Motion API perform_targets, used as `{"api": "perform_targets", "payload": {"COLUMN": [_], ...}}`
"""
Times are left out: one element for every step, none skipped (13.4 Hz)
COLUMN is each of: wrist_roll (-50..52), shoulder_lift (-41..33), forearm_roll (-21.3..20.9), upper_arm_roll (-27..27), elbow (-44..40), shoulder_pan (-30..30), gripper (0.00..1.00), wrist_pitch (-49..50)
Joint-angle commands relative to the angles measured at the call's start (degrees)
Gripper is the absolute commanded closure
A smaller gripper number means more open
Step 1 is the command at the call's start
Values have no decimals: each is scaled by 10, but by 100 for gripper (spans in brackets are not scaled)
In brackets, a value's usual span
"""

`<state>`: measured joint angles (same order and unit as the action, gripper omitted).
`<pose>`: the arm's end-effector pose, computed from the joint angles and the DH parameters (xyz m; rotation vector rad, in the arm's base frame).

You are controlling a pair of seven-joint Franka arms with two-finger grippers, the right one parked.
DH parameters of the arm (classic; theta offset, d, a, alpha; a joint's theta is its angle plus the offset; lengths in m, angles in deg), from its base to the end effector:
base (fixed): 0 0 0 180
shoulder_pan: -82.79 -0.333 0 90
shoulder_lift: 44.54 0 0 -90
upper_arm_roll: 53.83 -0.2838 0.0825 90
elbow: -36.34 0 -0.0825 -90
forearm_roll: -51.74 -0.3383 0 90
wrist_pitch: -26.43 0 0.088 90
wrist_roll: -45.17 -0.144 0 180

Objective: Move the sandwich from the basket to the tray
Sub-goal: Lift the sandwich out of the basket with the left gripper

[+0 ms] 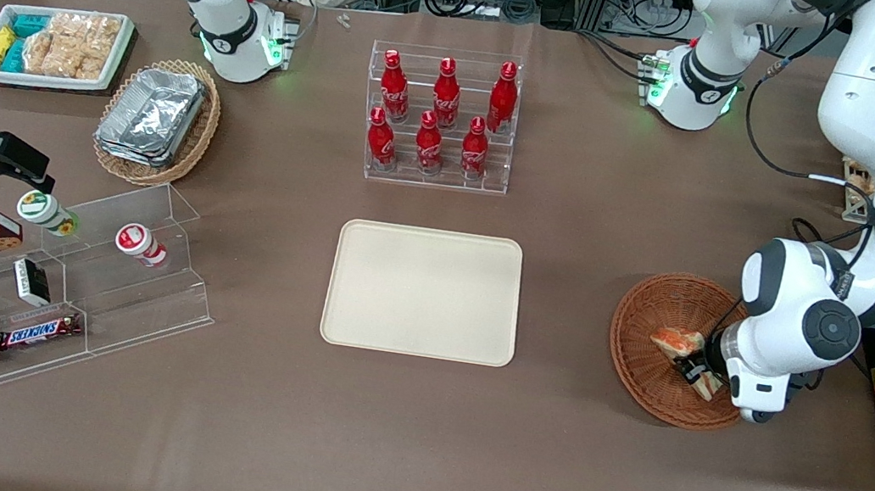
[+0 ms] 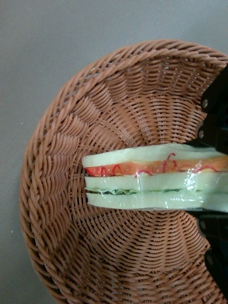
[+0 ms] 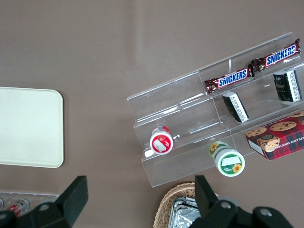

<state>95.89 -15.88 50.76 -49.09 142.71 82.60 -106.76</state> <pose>0.5878 -0.0447 0.2156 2.8815 1.2241 -0.0620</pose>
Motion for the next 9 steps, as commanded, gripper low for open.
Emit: {"api": "perform_targets", "payload": {"wrist_roll": [35, 33, 34, 36, 36, 34, 33, 31, 28], "shoulder_lift": [-6, -18, -37, -45, -48, -48, -48, -48, -48], "forearm_roll": [-8, -8, -8, -8, -7, -5, -1, 2, 3], "upper_arm_roll": [1, 2, 2, 3, 3, 4, 6, 15, 31], "elbow": [-7, -8, -18, -46, -91, -142, -192, -241, -280], "shoulder_pan": [3, 3, 2, 2, 2, 2, 3, 3, 4], "gripper": [100, 100, 100, 100, 100, 100, 100, 100, 100], "wrist_pitch": [-4, 2, 26, 65, 118, 178, 238, 291, 334]}}
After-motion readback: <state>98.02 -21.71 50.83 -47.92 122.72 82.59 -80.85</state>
